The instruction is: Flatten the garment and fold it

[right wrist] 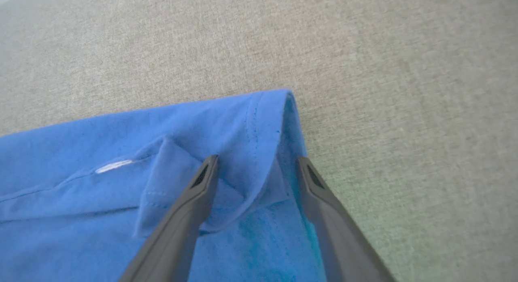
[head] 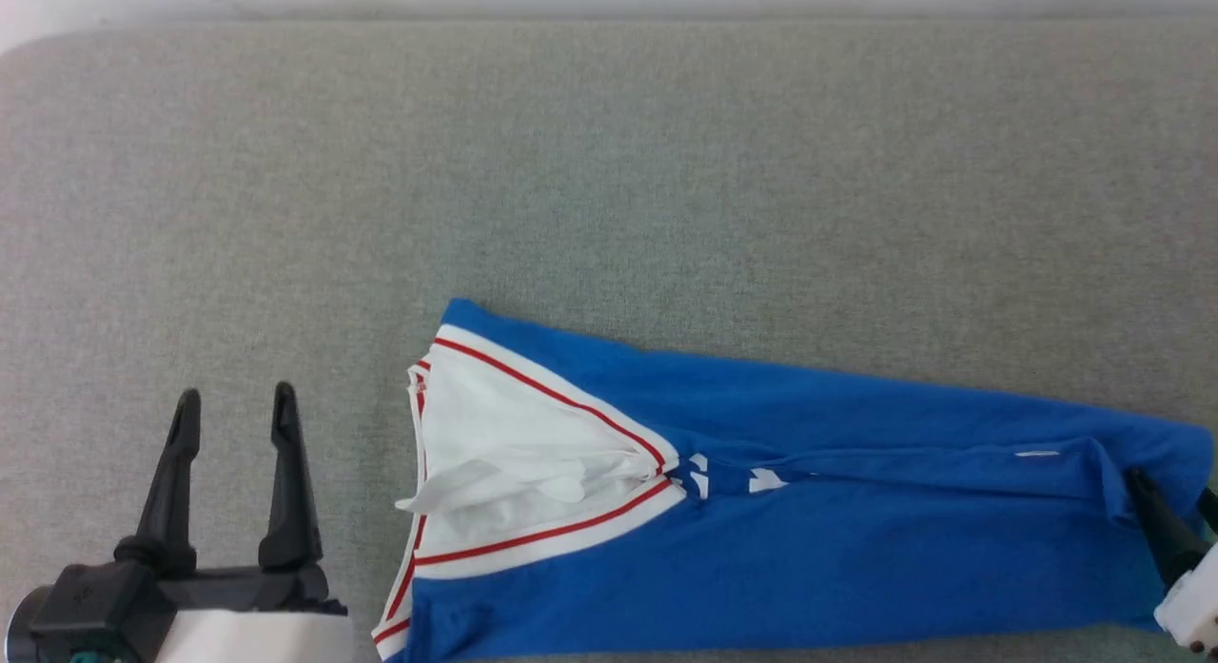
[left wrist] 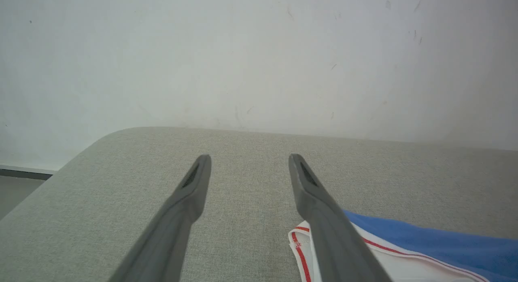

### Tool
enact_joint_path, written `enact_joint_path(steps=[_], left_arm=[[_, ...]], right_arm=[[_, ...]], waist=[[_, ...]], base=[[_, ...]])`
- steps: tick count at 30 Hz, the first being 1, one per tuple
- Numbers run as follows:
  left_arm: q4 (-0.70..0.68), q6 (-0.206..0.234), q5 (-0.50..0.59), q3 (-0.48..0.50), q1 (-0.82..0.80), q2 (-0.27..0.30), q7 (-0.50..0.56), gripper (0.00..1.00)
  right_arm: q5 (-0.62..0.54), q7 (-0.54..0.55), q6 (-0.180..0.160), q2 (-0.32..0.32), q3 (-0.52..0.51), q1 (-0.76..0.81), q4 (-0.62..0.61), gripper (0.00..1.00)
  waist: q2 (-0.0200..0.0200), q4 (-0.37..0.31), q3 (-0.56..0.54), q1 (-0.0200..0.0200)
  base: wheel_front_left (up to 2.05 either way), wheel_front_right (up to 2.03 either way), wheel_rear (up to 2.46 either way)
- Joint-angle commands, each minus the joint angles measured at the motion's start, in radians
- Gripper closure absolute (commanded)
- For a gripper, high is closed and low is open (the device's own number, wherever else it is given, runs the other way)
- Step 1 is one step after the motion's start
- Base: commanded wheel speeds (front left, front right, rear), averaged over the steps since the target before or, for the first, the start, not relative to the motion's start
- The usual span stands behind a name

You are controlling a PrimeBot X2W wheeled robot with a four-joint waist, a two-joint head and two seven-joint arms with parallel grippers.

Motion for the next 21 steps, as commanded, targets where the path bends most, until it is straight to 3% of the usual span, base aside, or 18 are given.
enact_joint_path(steps=[1,11,12,13,21], left_arm=[[0.005,-0.008,-0.002,-0.003,-0.021,-0.005,-0.006,0.0],[0.023,-0.03,-0.018,-0.009,-0.077,-0.004,0.001,0.0],[0.023,-0.03,-0.021,-0.009,-0.079,-0.004,0.001,0.0],[0.023,-0.031,-0.022,-0.008,-0.08,-0.004,0.002,0.0],[0.033,-0.04,-0.043,-0.008,-0.085,-0.009,0.001,0.0]], right_arm=[[-0.007,0.004,-0.001,-0.003,0.001,-0.017,0.008,0.0],[-0.044,0.185,-0.001,0.018,-0.041,-0.044,0.066,0.0],[-0.045,0.204,-0.001,0.021,-0.044,-0.044,0.059,0.61],[-0.046,0.22,-0.001,0.023,-0.048,-0.045,0.051,1.0],[-0.05,0.254,-0.001,0.033,-0.078,-0.08,-0.031,1.0]], waist=[[-0.0001,0.01,0.037,-0.0002],[-0.0001,0.024,0.082,-0.0002],[-0.0001,0.023,0.083,-0.0002],[-0.0001,0.022,0.083,-0.0002],[-0.0001,0.003,0.048,-0.0002]], base=[[0.0,0.0,0.0],[0.0,0.0,0.0],[0.0,0.0,0.0],[0.0,0.0,0.0],[0.0,0.0,0.0]])
